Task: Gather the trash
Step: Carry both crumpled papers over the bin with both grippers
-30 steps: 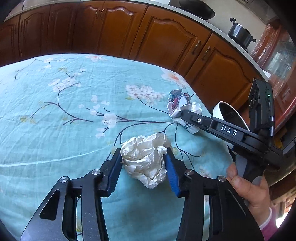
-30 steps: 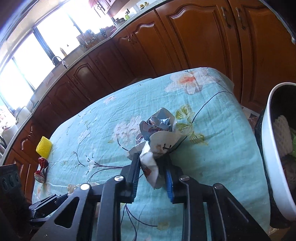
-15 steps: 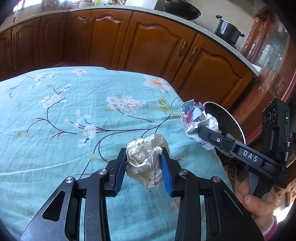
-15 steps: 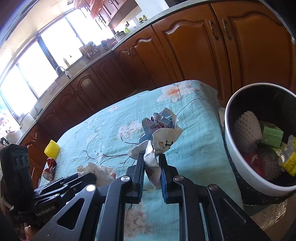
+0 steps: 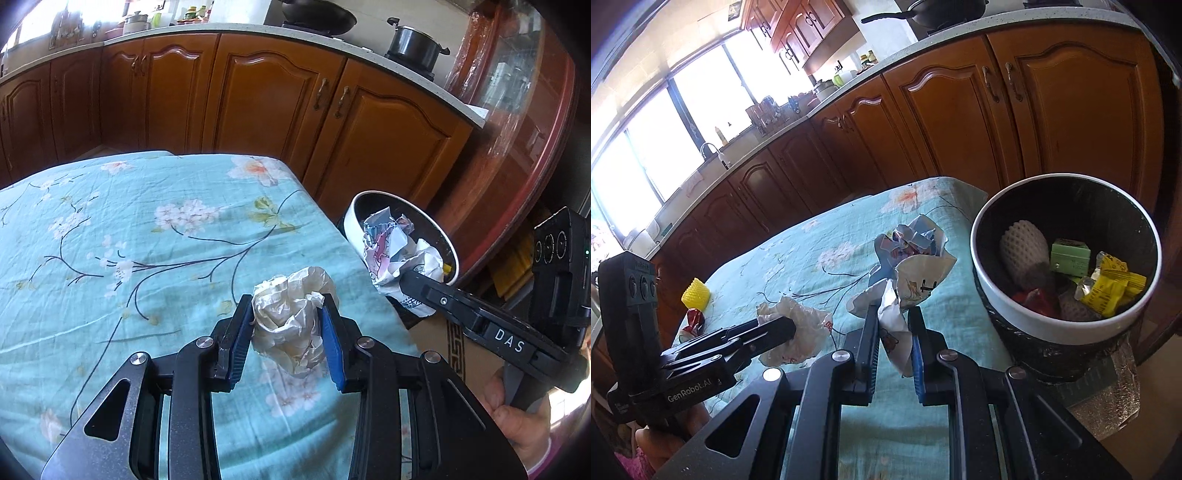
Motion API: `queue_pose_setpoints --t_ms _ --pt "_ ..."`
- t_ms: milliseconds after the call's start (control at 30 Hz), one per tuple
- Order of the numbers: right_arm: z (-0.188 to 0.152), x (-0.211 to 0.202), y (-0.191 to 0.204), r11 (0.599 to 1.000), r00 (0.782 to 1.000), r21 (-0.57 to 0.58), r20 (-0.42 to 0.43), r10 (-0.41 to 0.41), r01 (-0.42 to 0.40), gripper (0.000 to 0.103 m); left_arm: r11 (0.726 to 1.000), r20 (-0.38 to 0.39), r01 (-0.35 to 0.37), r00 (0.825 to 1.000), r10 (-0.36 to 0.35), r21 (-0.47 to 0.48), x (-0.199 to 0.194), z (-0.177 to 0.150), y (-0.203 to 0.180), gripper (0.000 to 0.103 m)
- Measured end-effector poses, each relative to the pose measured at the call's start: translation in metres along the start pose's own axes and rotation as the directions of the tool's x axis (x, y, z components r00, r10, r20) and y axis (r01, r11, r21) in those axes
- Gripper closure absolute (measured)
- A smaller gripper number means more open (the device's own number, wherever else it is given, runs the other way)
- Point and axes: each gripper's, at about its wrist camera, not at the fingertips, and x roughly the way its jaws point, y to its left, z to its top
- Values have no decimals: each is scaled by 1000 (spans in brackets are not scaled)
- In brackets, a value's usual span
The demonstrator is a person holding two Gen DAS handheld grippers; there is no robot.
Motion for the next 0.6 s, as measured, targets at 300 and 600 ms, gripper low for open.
queue_pose_setpoints --t_ms 300,600 --pt "-8 -28 -23 999 999 34 36 -39 37 88 998 -6 27 1000 -27 55 2 -1 -33 69" --pt "-9 -51 -50 994 994 74 71 -86 81 87 995 -12 53 999 -53 89 11 3 -59 69"
